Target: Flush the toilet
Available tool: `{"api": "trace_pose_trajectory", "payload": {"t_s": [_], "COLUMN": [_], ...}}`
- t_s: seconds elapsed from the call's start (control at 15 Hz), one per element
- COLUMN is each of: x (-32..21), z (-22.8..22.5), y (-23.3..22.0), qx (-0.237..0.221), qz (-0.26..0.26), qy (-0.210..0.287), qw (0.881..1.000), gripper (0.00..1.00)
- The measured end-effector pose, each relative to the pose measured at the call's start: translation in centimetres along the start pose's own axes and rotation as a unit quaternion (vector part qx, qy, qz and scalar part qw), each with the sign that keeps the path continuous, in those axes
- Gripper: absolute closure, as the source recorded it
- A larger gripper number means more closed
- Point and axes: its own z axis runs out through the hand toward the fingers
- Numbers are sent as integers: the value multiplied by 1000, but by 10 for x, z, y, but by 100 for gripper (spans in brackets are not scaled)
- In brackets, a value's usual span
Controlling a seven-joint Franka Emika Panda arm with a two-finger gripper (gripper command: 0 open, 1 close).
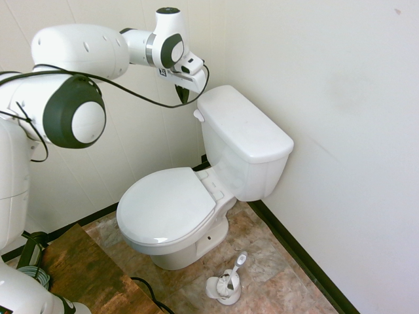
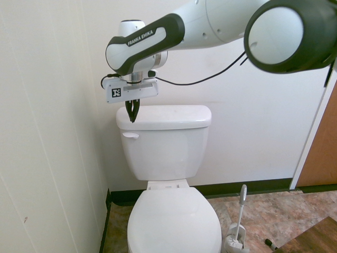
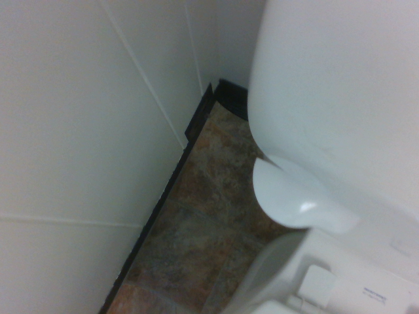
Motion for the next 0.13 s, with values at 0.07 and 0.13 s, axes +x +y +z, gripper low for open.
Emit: {"api": "trace_pose_trajectory", "payload": {"t_s": [0.07, 0.13], "x": [-5, -10], "z": [-8, -14], "y": [8, 16], "qx": [-3, -7], "qz": [2, 4], "qy": [-2, -4], "qw": [1000, 1000], "gripper": [100, 100]}}
